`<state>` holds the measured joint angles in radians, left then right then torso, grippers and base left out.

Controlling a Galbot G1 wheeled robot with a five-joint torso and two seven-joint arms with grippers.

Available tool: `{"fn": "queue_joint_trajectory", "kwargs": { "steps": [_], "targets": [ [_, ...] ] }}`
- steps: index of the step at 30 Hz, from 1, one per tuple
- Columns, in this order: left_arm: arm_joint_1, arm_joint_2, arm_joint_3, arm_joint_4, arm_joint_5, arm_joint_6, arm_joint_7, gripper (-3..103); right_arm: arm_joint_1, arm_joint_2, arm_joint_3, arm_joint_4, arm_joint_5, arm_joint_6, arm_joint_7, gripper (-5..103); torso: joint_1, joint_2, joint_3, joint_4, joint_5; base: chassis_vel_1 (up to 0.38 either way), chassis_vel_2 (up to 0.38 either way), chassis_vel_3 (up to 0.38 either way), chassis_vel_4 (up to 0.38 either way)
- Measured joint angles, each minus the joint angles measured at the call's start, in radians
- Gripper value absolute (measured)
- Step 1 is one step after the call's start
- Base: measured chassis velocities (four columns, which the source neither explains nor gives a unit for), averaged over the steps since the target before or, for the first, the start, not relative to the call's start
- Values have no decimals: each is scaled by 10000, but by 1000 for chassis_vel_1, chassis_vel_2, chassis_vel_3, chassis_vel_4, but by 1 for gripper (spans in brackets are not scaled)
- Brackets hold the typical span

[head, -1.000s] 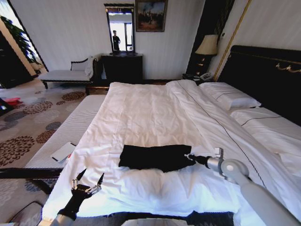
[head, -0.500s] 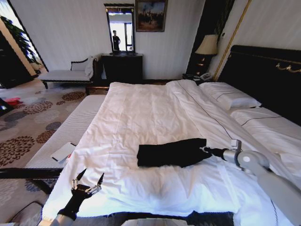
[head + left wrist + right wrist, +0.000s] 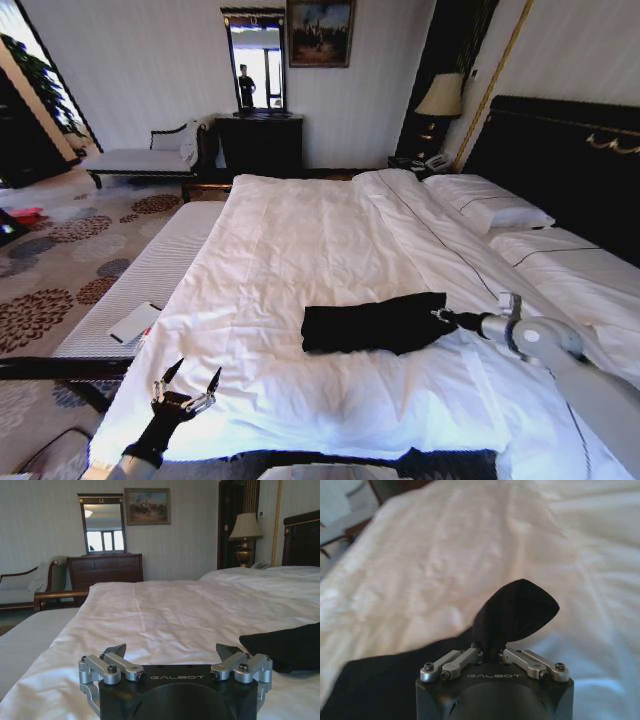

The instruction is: Fold the clothes on the bed.

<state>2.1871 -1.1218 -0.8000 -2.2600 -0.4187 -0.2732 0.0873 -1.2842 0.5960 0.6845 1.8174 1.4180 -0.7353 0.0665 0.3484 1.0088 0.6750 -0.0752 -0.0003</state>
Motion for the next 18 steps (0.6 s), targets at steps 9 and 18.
{"fn": "queue_joint_trajectory", "kwargs": {
  "steps": [9,18],
  "targets": [
    [1,0,1,0,0,0,0,100,862,281,-754,1600,1015,0,1080,5,0,0,0,0,-1,0,0,0,0],
    [0,0,1,0,0,0,0,100,2017,976,-2425,2282,1265,1,1883,5,0,-1,0,-1,2,0,0,0,0]
  ]
}}
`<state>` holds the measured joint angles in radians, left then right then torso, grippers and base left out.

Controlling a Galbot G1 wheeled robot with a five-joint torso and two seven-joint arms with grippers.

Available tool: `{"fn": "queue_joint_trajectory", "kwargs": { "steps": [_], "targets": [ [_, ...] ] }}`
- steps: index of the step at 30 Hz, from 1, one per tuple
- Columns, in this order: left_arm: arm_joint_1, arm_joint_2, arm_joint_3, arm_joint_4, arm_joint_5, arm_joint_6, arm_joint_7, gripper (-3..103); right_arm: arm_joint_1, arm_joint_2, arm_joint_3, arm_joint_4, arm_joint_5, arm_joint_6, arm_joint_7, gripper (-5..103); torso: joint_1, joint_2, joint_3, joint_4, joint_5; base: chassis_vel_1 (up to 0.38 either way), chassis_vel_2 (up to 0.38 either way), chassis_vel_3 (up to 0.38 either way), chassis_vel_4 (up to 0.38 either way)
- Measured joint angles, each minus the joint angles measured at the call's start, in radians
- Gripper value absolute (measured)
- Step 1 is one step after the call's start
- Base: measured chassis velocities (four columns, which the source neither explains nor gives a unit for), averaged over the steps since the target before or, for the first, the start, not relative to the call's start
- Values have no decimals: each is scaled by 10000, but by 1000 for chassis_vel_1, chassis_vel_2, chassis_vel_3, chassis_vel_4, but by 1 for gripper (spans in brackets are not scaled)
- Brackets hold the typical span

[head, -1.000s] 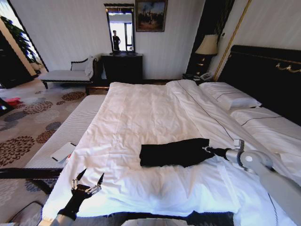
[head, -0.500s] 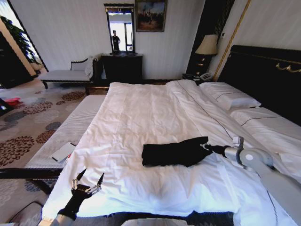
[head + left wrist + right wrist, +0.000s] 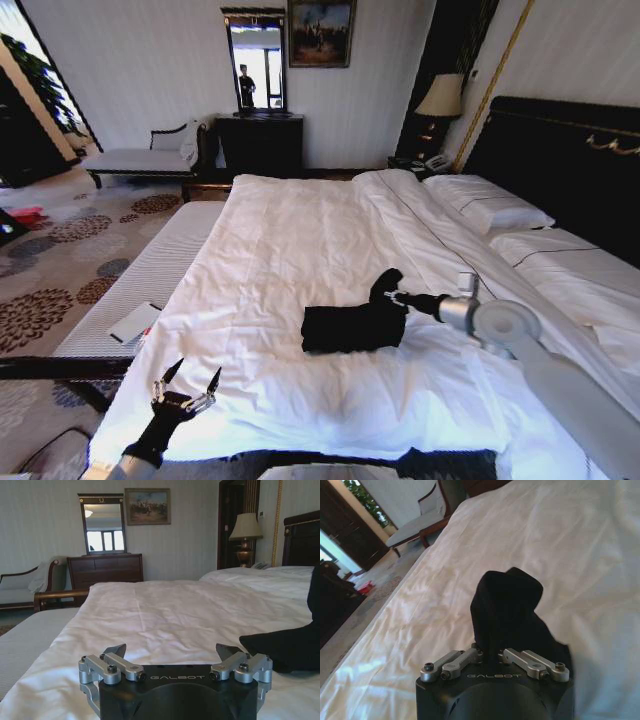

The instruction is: Fold the clothes on the bed.

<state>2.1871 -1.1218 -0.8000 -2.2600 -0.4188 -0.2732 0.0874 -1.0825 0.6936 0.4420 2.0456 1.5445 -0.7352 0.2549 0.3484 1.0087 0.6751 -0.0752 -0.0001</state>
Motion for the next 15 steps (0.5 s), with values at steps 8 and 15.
{"fn": "queue_joint_trajectory", "kwargs": {
  "steps": [8,15],
  "targets": [
    [0,0,0,0,0,0,0,100,359,559,-851,-232,-507,-1,48,5,-1,-1,0,-1,0,0,0,0,0],
    [0,0,0,0,0,0,0,100,611,1127,-1550,-485,-895,-2,6,5,-1,-1,0,0,0,0,0,0,0]
  ]
}}
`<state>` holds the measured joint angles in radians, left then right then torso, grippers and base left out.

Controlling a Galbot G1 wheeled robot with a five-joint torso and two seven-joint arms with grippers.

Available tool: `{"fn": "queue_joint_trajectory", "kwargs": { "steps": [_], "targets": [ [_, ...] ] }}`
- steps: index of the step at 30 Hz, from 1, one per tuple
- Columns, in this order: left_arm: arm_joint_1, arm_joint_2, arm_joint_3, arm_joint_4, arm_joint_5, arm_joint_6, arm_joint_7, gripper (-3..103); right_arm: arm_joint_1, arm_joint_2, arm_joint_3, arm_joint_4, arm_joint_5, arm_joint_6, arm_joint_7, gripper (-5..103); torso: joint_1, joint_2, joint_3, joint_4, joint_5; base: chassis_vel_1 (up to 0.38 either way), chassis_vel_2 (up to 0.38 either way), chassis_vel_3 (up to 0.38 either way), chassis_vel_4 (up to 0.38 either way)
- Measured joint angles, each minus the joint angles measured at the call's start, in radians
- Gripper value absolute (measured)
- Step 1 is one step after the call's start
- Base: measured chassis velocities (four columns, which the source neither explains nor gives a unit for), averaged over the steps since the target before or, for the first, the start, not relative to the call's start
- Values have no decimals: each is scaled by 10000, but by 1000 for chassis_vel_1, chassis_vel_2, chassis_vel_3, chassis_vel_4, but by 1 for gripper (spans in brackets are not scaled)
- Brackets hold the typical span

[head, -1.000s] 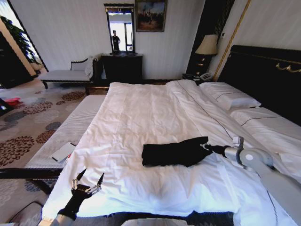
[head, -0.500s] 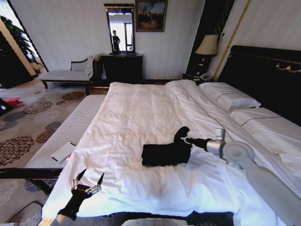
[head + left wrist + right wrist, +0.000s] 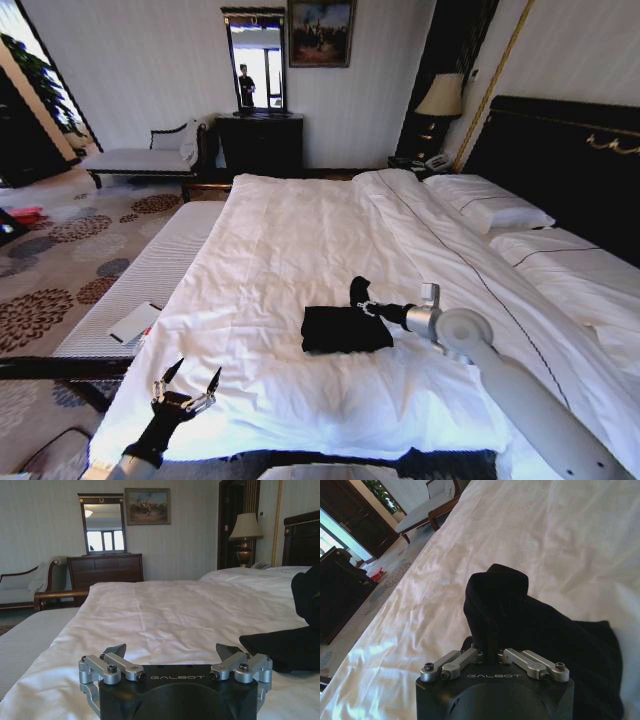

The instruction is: Fold the clothes on the bed.

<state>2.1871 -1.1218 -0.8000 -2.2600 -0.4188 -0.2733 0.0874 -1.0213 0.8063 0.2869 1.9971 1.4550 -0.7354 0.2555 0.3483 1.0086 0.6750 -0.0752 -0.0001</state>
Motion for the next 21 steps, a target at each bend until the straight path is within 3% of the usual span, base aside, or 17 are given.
{"fn": "queue_joint_trajectory", "kwargs": {
  "steps": [13,21],
  "targets": [
    [0,0,0,0,0,0,0,100,204,920,-676,-825,-806,0,-198,5,-1,0,0,0,0,0,0,0,0],
    [0,0,0,0,0,0,0,100,219,1097,-953,-893,-1195,0,-308,5,-1,0,0,0,0,0,0,0,0]
  ]
}}
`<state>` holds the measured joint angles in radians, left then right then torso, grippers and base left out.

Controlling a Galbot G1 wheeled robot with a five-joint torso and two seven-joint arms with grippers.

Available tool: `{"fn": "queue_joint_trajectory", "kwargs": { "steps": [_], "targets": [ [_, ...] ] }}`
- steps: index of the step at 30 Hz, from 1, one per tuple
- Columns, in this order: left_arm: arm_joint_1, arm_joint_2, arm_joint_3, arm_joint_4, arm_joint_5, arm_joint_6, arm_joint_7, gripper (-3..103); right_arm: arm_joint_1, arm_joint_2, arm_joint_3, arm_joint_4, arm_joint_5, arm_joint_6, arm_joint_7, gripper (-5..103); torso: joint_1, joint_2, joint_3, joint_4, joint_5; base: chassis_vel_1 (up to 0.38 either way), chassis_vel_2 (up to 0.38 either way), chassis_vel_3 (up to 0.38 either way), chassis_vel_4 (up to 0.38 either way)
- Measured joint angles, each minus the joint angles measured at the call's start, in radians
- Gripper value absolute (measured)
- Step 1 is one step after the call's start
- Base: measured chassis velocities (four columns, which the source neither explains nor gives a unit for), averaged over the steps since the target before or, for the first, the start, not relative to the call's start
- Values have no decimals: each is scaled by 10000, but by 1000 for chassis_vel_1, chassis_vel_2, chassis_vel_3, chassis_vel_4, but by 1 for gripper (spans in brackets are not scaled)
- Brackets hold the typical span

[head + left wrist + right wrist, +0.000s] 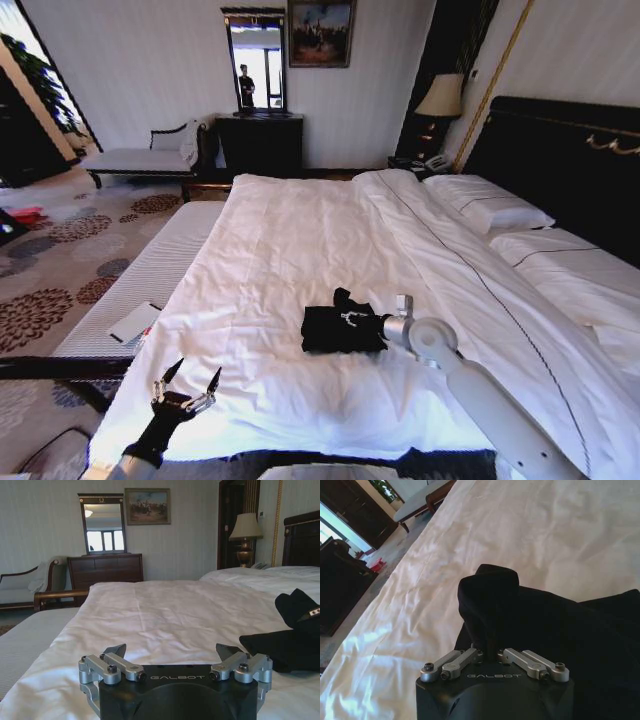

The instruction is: Fold the clothes on the bed.

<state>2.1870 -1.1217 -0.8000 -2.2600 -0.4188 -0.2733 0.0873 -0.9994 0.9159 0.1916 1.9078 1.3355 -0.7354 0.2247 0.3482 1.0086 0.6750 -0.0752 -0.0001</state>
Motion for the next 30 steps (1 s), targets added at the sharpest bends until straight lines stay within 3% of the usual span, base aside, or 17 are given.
{"fn": "queue_joint_trajectory", "kwargs": {
  "steps": [14,26,30],
  "targets": [
    [1,0,0,1,0,0,0,100,268,48,-451,180,26,0,62,5,0,1,-2,0,0,0,0,0,0],
    [0,0,0,0,0,0,0,100,550,392,-916,-575,-599,5,-39,3,2,1,-1,0,1,0,0,0,0],
    [1,0,0,0,0,0,0,100,523,431,-903,-455,-748,57,-58,16,3,1,0,0,2,0,0,0,0]
  ]
}}
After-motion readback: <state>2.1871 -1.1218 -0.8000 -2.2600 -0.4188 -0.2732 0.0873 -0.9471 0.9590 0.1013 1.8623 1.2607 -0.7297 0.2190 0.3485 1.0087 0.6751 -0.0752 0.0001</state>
